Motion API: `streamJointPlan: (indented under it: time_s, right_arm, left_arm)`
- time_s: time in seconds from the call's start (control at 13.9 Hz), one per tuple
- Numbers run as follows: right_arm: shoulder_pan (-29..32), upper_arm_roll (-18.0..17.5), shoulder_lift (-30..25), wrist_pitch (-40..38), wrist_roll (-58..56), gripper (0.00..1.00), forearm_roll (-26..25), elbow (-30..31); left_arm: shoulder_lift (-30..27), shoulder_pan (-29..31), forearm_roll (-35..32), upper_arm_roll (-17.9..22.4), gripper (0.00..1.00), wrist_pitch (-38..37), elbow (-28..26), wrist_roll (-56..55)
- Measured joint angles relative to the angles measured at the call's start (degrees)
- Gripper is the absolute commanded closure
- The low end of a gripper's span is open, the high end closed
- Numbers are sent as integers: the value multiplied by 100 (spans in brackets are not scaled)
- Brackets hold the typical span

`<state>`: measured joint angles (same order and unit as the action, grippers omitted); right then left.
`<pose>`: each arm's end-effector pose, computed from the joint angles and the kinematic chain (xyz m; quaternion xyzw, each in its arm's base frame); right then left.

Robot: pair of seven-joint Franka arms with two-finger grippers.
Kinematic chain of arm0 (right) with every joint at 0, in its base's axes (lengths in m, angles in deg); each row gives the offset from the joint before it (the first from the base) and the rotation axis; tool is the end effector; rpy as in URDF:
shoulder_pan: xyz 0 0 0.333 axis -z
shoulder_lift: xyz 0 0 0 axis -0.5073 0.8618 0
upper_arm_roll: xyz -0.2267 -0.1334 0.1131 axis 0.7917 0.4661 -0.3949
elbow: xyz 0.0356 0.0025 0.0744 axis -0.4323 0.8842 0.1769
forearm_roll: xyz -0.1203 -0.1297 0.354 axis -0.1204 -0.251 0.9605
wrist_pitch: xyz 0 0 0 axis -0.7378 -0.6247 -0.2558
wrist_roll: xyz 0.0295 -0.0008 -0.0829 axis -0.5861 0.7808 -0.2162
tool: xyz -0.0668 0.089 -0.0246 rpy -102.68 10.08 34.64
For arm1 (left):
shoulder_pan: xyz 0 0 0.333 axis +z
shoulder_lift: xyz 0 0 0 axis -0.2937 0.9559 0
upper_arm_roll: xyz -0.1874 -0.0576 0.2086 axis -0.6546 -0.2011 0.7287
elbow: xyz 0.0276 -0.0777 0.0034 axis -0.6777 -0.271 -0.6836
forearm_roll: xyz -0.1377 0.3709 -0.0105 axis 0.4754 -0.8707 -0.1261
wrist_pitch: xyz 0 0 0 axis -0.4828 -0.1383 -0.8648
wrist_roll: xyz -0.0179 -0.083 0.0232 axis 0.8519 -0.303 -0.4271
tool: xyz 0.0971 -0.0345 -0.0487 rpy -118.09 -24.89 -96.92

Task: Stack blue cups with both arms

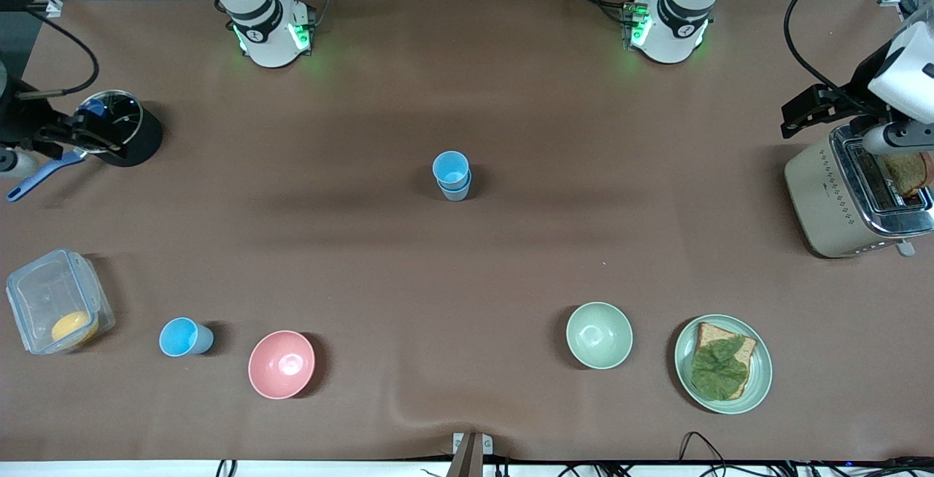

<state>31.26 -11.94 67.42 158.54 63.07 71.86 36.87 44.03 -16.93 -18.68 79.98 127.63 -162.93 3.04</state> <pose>0.5561 -0.0034 0.5734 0.9994 0.0128 -0.0289 0.0166 0.5474 -0.0579 0.6030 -0.9995 -0.0123 0.0244 0.0161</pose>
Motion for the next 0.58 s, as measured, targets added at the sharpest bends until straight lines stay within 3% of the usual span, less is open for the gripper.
streamJointPlan:
  time_s: [0.58]
  right_arm:
    - [147,-124,-58,-137,1,0,-37,-47]
  left_arm:
    - [-4,-4,0,39,0,0,2,45]
